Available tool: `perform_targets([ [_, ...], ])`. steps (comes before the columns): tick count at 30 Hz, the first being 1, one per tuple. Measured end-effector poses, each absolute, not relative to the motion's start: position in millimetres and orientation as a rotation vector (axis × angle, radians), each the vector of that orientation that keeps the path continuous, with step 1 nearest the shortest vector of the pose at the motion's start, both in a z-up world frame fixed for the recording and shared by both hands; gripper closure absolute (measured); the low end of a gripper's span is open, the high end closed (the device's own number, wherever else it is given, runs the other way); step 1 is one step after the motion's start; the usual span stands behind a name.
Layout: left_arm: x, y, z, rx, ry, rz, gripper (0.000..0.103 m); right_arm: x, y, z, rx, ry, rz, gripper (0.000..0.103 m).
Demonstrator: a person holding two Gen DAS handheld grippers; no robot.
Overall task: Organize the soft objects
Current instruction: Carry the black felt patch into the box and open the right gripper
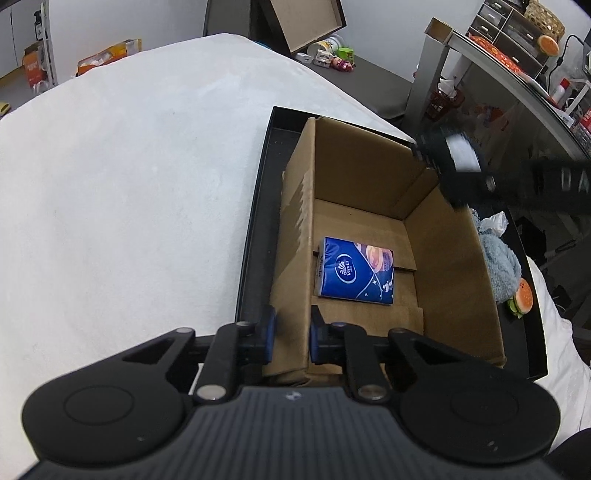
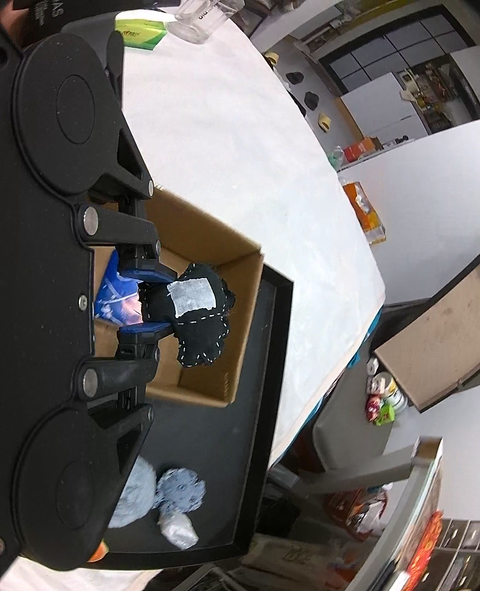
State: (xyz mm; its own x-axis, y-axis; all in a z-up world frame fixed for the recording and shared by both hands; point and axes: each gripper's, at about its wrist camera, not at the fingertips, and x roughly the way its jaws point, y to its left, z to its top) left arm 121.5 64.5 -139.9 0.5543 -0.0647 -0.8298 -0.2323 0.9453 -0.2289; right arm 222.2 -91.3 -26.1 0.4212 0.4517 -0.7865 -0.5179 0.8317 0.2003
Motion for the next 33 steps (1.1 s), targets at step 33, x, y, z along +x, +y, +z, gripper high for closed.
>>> perform_targets([
  [33, 131.2, 40.5, -125.3, -0.204, 0.989, 0.133, 0.078, 206.8, -180.5, -46.9, 0.013, 0.976, 0.462, 0.048],
])
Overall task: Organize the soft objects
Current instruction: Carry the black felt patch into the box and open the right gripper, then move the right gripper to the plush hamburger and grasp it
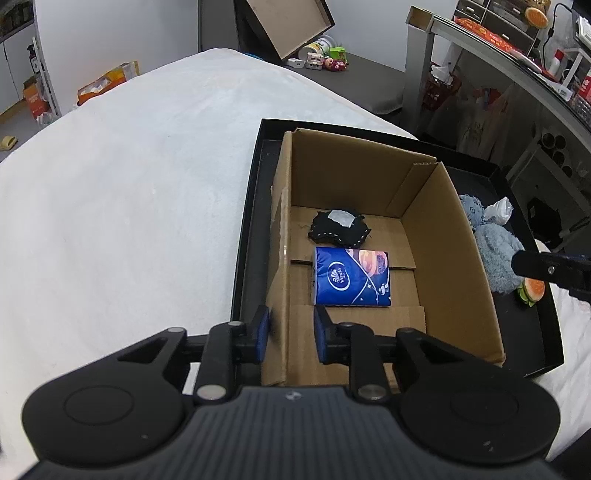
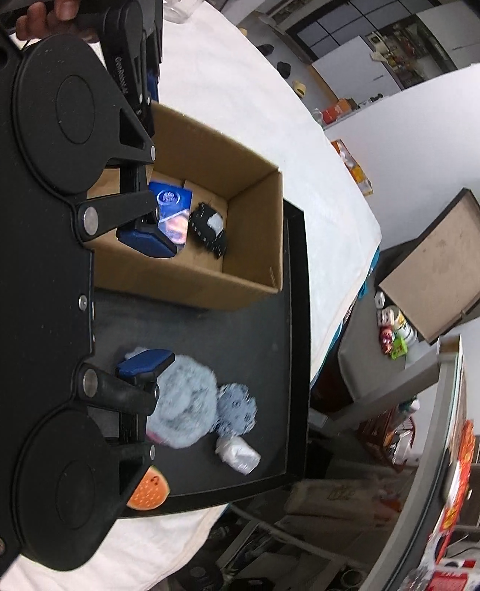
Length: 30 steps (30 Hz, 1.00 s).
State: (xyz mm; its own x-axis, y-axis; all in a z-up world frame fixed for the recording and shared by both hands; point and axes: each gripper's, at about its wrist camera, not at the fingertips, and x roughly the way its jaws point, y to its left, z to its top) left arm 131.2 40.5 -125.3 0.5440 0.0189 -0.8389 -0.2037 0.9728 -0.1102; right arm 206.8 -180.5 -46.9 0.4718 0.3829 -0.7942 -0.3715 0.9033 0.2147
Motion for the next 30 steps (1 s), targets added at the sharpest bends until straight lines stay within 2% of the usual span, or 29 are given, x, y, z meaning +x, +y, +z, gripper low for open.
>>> perform_targets([
  [5, 134.1, 36.2, -124.8, -0.186, 0.992, 0.142, 0.070, 206.4, -193.6, -56.0, 0.025, 0.987, 0.440, 0.048],
  [10, 137.0, 31.6, -123.4, -0.164, 0.990, 0.159, 0.050, 207.4, -207.7, -66.3, 0.043, 1.002, 0.417, 0.047],
  [16, 142.0, 24.2, -124.4, -0.132, 0.998, 0.165, 0.037, 206.7, -227.6, -82.2, 0.064, 1.024, 0.384, 0.046],
  [19, 144.3, 20.8, -125.5, -0.115, 1.005, 0.169, 0.033, 206.7, -238.3, -92.0, 0.073, 1.043, 0.365, 0.046],
  [30, 152.8, 10.1, -130.3, -0.072, 1.028, 0.173, 0.031, 214.6, -268.9, -112.0, 0.098, 1.064, 0.298, 0.046],
])
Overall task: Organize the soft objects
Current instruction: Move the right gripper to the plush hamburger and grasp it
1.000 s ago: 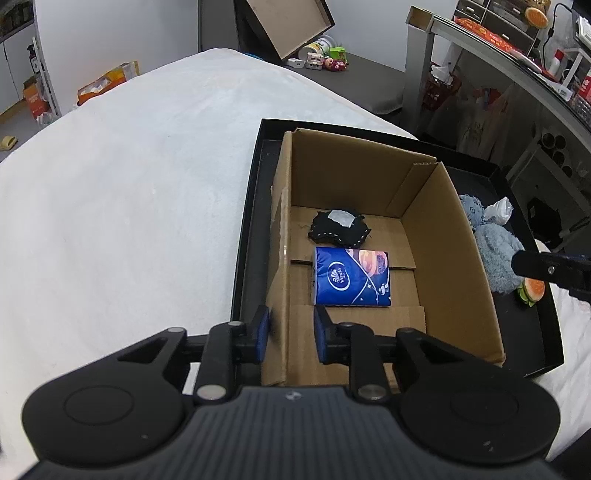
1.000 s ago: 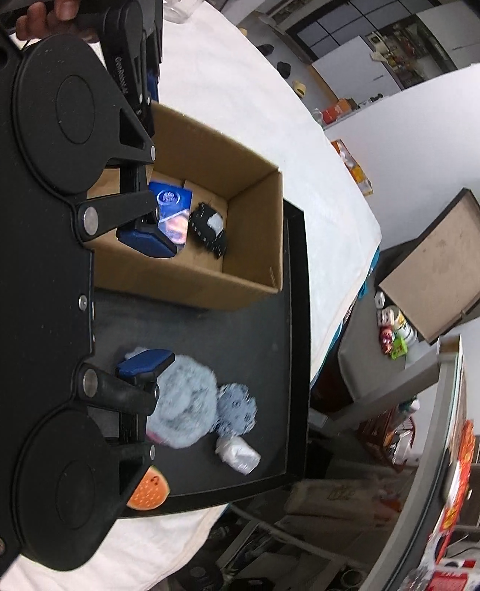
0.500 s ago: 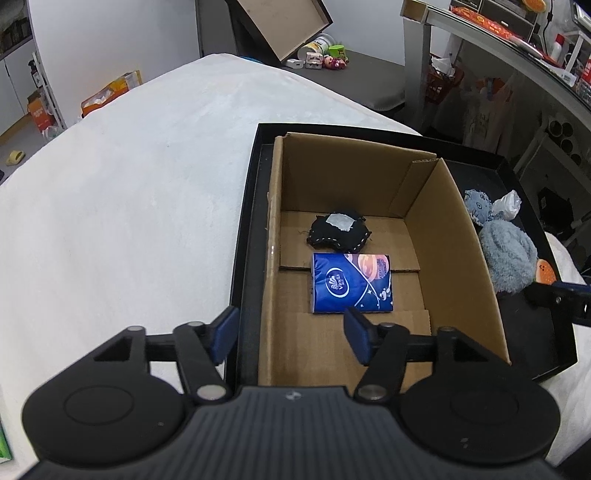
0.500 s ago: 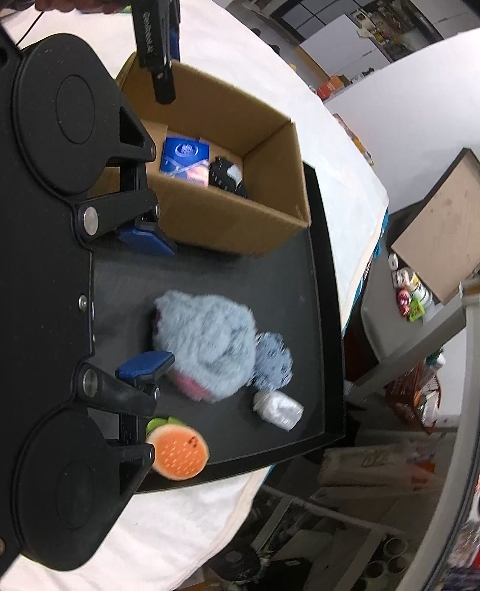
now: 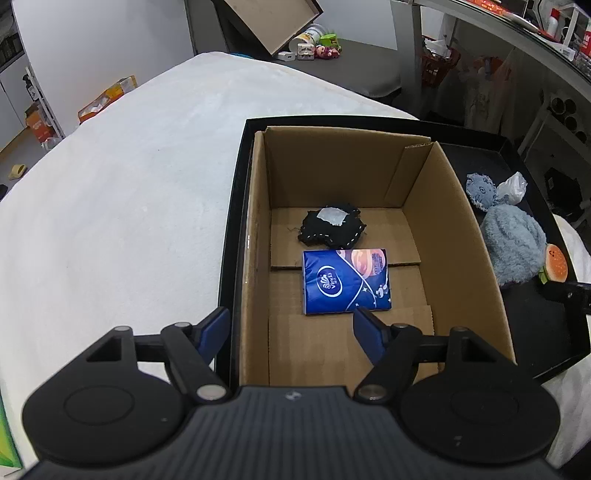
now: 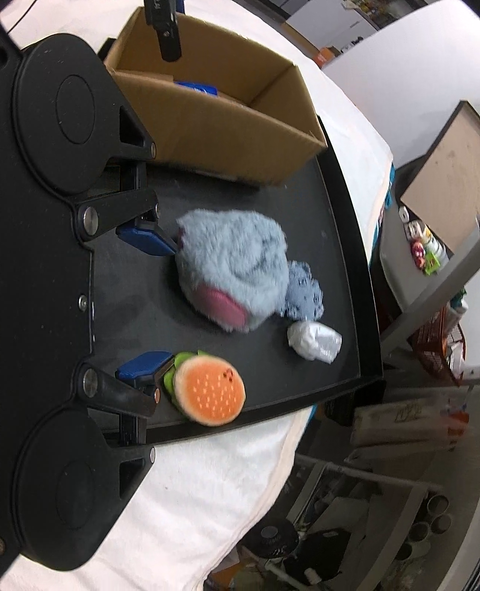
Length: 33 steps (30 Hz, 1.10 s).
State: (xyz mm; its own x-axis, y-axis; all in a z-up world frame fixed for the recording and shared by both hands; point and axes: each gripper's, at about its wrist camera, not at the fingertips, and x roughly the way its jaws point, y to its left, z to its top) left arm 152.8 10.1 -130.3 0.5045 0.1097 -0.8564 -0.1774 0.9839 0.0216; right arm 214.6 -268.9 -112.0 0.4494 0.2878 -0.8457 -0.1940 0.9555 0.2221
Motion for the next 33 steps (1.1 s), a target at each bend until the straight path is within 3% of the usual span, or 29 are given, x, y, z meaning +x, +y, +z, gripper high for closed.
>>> perform_targets([
  [26, 158.8, 10.9, -136.5, -0.061, 1.058, 0.201, 0.030, 260.6, -275.3, -148.8, -0.002, 1.097, 0.147, 0.043],
  [30, 157.6, 13.1, -136.0, -0.068, 1.053, 0.200, 0.030, 260.3, -270.2, -152.7, -0.044, 1.106, 0.139, 0.059],
  [33, 156.7, 14.9, -136.5, -0.080, 1.053, 0.200, 0.030, 258.5, -272.0, -149.0, -0.016, 1.118, 0.163, 0.063],
])
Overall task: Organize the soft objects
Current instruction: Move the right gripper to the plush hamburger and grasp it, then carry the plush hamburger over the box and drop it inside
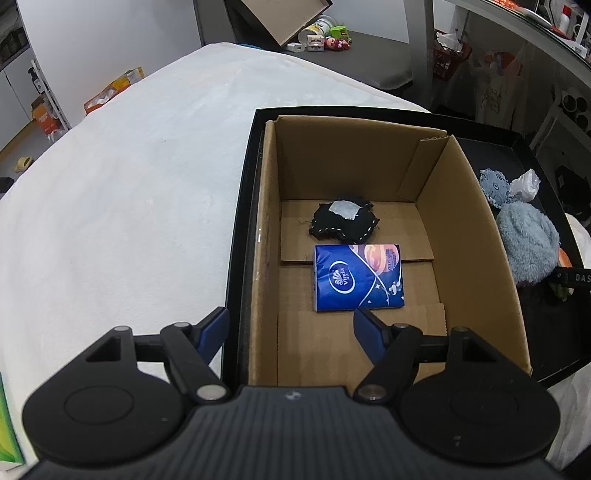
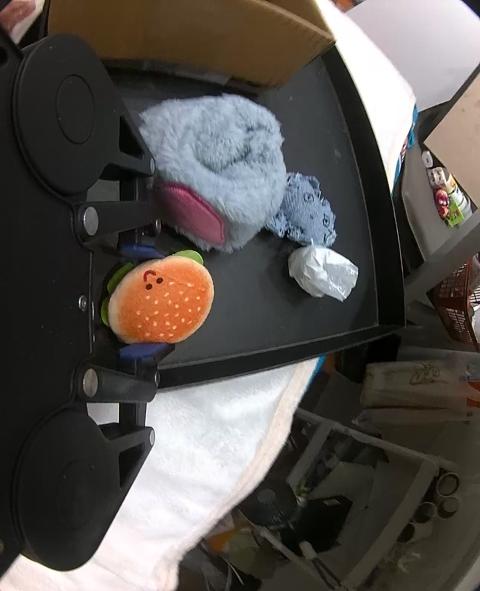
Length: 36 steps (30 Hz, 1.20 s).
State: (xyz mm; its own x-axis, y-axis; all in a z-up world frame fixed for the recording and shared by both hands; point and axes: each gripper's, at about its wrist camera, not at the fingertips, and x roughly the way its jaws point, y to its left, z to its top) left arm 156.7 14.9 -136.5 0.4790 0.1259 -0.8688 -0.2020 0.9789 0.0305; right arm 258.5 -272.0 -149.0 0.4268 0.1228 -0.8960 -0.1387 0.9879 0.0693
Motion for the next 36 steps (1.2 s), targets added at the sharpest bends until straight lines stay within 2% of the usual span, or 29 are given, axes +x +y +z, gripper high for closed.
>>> perform_targets([
  [36, 137.6, 29.6, -118.8, -0.147, 0.961, 0.152, 0.030, 232.1, -213.2, -51.9, -0.009, 0.972, 0.371, 0.063],
])
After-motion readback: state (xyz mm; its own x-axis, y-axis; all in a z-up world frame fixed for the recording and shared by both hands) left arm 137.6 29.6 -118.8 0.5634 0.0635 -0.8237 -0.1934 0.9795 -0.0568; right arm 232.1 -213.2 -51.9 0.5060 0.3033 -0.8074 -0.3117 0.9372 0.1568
